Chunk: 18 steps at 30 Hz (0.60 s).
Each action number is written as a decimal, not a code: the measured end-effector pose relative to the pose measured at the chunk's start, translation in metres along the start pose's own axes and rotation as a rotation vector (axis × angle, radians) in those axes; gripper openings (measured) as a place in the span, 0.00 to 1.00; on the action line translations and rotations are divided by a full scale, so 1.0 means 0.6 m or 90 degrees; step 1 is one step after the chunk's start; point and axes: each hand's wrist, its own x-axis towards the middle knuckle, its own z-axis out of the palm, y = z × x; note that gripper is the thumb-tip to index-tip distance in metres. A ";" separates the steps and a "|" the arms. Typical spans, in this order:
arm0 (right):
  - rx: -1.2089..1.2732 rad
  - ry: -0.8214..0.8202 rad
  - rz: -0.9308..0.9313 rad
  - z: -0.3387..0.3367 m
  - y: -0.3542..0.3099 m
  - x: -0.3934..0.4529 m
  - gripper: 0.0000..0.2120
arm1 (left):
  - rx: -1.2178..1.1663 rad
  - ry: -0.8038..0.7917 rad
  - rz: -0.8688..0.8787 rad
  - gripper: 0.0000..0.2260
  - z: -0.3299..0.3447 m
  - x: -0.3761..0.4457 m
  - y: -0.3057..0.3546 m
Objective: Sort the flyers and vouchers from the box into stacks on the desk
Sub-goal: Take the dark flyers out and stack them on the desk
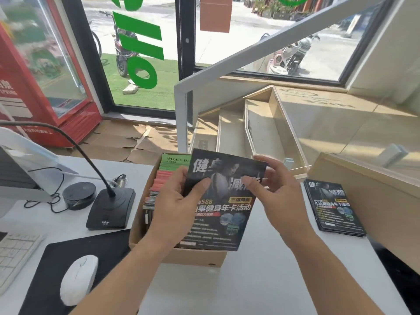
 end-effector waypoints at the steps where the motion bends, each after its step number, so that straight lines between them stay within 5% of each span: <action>1: 0.043 -0.001 0.063 -0.008 0.013 -0.003 0.18 | -0.058 0.010 -0.034 0.05 0.020 -0.002 -0.005; 4: 0.154 0.008 0.179 -0.033 0.050 -0.013 0.11 | -0.135 0.002 -0.110 0.05 0.087 -0.003 -0.025; 8: 0.145 0.091 0.148 -0.091 0.097 -0.015 0.05 | -0.064 -0.050 -0.128 0.06 0.169 0.008 -0.067; 14: 0.026 0.127 0.114 -0.196 0.161 -0.026 0.12 | 0.055 -0.168 -0.136 0.08 0.252 0.012 -0.148; 18: 0.008 0.119 0.164 -0.240 0.212 -0.035 0.03 | 0.036 -0.145 -0.166 0.08 0.290 -0.013 -0.184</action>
